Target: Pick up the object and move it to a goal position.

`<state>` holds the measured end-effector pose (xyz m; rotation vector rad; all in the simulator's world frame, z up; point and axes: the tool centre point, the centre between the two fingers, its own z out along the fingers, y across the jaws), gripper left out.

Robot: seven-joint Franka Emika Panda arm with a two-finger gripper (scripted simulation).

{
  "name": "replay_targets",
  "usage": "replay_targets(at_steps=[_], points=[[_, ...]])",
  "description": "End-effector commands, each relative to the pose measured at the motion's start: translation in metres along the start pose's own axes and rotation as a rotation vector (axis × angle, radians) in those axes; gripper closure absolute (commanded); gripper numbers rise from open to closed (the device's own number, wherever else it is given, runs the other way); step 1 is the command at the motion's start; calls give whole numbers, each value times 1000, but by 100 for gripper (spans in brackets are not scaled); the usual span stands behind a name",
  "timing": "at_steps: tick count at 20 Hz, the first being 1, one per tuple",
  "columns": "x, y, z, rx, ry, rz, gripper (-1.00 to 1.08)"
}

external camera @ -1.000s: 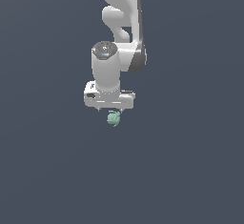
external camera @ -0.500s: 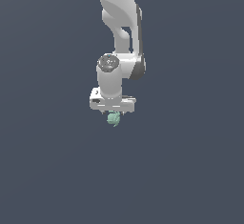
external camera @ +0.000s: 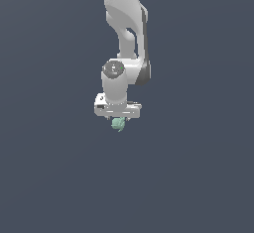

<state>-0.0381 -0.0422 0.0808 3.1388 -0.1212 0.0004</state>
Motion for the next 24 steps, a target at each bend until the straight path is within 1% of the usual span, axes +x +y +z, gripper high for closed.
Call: replay_targets(at_steps=[1,6,11,12,24], points=[[-1,0,11,0,-1,0,-92],[-2,0,34,0,-1,1,-92],[-1,0,40,0,0,1,-92],[-1,0,40,0,0,1,108],[0,0,39,0,1,1,108]])
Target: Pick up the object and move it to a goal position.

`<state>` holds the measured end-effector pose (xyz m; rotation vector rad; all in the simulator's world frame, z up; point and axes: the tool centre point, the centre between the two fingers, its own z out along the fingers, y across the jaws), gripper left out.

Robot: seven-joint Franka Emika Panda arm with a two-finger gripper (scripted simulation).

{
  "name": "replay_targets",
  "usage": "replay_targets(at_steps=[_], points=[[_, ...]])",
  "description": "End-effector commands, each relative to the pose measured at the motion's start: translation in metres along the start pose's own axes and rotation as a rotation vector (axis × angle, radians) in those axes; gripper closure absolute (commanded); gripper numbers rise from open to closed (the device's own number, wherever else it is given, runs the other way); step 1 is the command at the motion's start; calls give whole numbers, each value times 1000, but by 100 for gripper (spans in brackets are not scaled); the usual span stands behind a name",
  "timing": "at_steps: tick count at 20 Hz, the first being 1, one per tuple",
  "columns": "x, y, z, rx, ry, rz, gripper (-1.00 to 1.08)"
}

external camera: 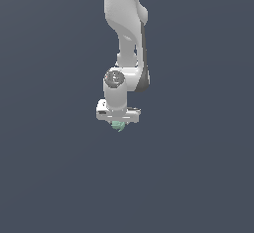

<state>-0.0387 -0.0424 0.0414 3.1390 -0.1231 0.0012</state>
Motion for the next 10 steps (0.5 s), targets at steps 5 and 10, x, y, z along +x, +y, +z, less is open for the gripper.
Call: replay_targets(at_steps=[5,10], points=[[-1,-3,-13,0,0,0,108],[-2,-9,-38,0,0,0,108]])
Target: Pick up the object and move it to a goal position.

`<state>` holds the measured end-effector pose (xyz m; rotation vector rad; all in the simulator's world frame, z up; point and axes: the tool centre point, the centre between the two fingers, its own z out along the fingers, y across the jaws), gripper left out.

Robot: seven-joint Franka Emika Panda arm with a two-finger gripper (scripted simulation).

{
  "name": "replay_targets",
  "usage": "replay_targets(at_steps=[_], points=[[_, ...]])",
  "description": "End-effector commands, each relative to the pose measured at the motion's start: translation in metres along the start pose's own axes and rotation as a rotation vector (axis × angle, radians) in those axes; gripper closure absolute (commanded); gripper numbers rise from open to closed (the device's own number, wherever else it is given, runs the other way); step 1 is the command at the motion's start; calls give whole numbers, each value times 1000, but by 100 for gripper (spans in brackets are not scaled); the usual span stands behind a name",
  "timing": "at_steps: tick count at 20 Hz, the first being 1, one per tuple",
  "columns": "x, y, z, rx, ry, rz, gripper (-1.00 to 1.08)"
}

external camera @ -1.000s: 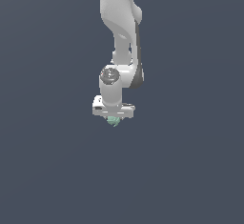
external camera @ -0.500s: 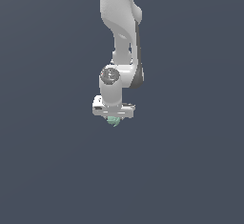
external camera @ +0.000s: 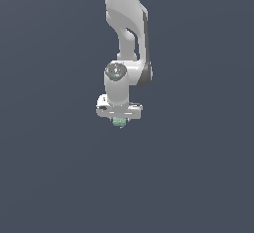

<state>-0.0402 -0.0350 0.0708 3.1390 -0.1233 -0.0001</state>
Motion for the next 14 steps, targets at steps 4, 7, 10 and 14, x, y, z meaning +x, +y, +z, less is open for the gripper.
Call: replay_targets(at_steps=[4,7,10,14], points=[[-2,-10,-40,0,1,0,108],[-4,-17,-69,0,1,0,108],[-5,-24,-101,-1,1,0,108],[-7,-35,-147,-1,1,0,108]])
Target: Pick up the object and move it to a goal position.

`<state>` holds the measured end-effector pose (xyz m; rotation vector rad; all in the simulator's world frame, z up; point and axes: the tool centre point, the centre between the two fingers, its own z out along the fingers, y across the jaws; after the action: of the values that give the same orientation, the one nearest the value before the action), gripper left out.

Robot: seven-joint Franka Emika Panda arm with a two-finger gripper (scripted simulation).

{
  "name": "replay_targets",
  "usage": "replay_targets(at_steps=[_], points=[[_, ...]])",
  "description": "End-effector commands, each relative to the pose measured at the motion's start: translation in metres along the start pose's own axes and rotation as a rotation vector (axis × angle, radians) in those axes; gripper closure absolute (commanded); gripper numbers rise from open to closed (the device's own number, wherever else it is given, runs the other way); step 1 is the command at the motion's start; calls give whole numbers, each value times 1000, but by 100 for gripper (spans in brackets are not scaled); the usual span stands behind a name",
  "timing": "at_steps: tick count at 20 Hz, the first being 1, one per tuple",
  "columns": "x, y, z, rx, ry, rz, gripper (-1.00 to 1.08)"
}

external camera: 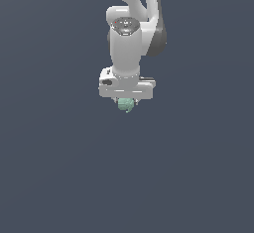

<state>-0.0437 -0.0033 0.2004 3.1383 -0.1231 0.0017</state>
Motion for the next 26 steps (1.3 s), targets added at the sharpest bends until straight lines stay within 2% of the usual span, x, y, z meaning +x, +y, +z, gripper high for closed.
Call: replay_targets(at_steps=[1,9,14,20,26], points=[[-2,-7,-29,-1,0,0,108],[-4,-27,-114,-1,0,0,108],[-4,-37,-154,0,-1,0,108],[-3,-45,-184,1,-1,0,108],[-2,-48,-196,1,-1,0,108]])
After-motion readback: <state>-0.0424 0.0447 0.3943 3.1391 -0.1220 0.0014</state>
